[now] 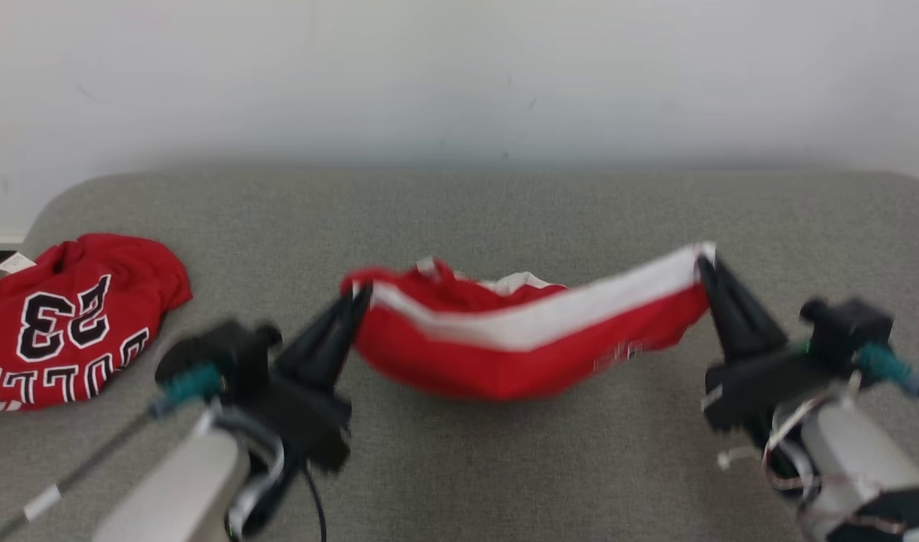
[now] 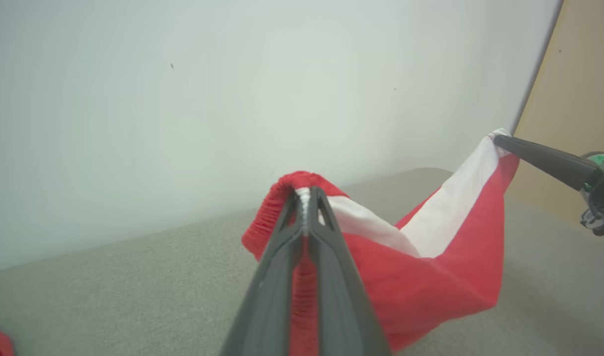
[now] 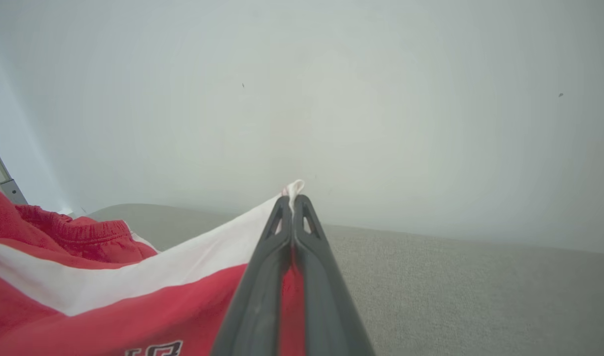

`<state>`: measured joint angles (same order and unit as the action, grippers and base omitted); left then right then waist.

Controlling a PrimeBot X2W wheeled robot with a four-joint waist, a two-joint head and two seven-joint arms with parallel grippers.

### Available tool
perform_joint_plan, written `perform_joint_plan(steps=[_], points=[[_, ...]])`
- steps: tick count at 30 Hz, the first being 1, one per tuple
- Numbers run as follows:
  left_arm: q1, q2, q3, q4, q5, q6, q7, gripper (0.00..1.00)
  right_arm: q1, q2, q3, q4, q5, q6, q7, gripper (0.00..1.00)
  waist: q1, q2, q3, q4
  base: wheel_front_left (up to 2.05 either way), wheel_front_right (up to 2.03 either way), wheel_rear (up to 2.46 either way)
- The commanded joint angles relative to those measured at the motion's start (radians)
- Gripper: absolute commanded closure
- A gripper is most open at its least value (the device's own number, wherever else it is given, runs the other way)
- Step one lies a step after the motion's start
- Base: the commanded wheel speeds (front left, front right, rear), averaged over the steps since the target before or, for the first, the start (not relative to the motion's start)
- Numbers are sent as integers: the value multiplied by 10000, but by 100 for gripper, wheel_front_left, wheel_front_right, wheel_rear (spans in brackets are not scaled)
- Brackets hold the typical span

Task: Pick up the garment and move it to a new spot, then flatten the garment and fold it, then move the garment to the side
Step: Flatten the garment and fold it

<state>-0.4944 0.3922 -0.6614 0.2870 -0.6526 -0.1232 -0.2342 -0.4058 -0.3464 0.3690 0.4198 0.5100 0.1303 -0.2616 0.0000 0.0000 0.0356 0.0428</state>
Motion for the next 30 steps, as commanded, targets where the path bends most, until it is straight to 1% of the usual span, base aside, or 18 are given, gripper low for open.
perform_joint_plan(steps=[1,4,7,8,12,17,18,24,29,30], points=[[-574,-16,91,-94,-158,-15,166,100,-500,-106,-31,-58,93,10,-47,100,0,0,461,-63,0,0,0],[-2261,81,315,-217,-532,-72,721,100,-2001,-183,-61,-56,345,10,-22,100,0,0,1299,-138,0,0,0],[-4105,-43,605,-79,-1045,-72,1235,100,-3726,-223,-84,86,549,10,149,100,0,0,2203,-224,0,0,0],[-5437,-23,771,70,-1318,-66,1533,100,-5010,-225,-152,206,676,10,262,100,0,0,2832,-340,0,0,0],[-8007,-11,956,646,-1854,-59,2234,100,-7539,-214,-127,599,900,10,666,100,0,0,4053,-610,0,0,0],[-10828,-177,885,1594,-2138,-61,2627,100,-10290,-262,-212,1427,1258,10,1135,100,0,0,5213,-786,0,0,0],[-10828,-177,885,1594,-2138,-61,2627,100,-10290,-262,-212,1427,1258,10,1135,100,0,0,5213,-786,0,0,0],[-13224,-468,478,2905,-2471,-62,2446,100,-12860,-450,-283,2831,1181,10,1240,100,0,0,6043,-876,0,0,0],[-14400,-582,-29,3839,-2659,-63,2120,100,-14237,-408,-125,4049,1049,10,1044,100,0,0,6323,-1083,0,0,0],[-14524,-606,-250,3944,-2674,-63,2150,100,-14432,-370,-123,4288,1070,10,970,100,0,0,6373,-1114,0,0,0]])
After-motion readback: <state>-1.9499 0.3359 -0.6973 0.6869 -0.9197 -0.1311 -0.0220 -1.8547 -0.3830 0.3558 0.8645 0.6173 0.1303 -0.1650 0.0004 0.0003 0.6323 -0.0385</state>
